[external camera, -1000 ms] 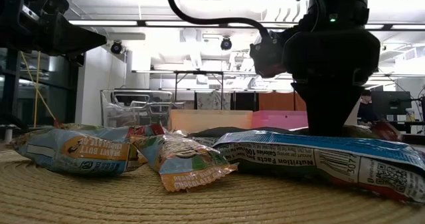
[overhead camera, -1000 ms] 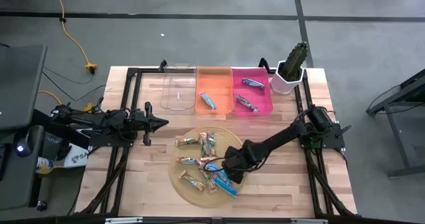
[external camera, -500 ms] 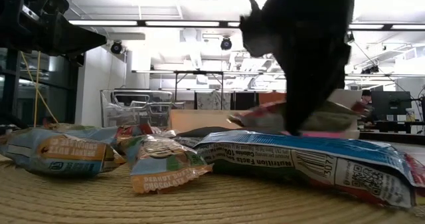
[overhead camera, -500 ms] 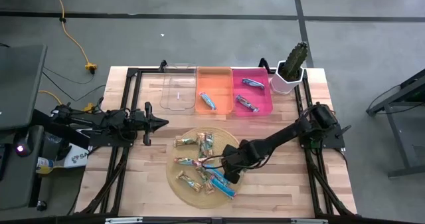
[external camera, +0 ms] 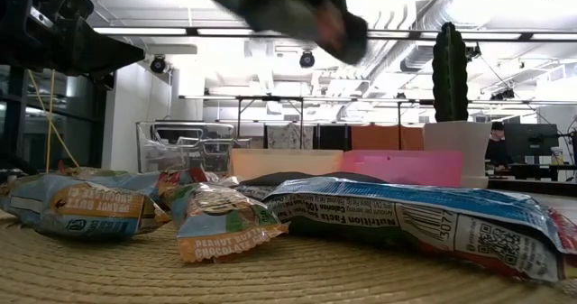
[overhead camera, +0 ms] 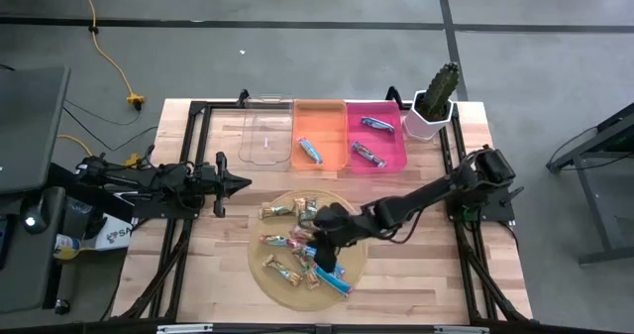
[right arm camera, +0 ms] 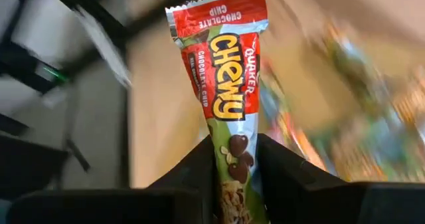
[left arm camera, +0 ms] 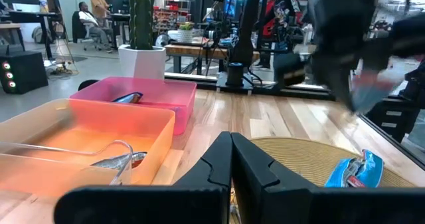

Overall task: Pick and place Granola Bars by type
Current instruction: Put the red granola bar into the orange bin

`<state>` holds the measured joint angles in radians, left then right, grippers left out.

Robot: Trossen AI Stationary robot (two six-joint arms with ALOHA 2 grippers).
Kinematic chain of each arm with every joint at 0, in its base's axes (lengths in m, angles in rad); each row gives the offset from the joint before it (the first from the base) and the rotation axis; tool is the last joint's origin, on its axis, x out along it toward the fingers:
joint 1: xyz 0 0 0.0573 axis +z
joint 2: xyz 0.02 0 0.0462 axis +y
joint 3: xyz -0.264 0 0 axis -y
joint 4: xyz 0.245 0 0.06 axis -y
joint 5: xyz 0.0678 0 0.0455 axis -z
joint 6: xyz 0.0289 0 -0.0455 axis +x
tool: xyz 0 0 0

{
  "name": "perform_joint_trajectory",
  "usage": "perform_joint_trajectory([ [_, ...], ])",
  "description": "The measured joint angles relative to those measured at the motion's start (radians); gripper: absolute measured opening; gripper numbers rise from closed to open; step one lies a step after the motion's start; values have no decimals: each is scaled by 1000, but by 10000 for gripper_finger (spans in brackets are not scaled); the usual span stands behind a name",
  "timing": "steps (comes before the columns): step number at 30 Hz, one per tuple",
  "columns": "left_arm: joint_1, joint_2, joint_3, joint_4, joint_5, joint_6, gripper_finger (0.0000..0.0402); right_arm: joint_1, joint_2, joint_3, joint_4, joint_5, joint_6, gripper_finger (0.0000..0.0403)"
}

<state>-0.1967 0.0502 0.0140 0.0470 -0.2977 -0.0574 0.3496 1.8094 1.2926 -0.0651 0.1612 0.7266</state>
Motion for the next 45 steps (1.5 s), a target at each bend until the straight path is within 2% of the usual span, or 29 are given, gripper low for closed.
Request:
perform_joint_trajectory([
  [7,0,0,0,0,0,0,1,-50,-74,0,286,-17,-161,87],
  [12,0,0,0,0,-1,0,1,-83,-136,25,362,-4,-275,87],
  [16,0,0,0,0,0,0,1,-100,-149,155,271,-1,-398,87],
  [21,0,0,0,0,-1,0,1,-128,-149,366,46,55,-541,87],
  [28,0,0,0,0,-1,0,1,-162,-149,569,-157,133,-640,87],
  [32,0,0,0,0,-1,0,1,-176,-148,588,-205,193,-649,87],
  [38,0,0,0,0,-1,0,1,-223,-147,565,-272,384,-528,87],
  [45,0,0,0,0,-1,0,1,-326,-117,555,-320,409,-389,87],
])
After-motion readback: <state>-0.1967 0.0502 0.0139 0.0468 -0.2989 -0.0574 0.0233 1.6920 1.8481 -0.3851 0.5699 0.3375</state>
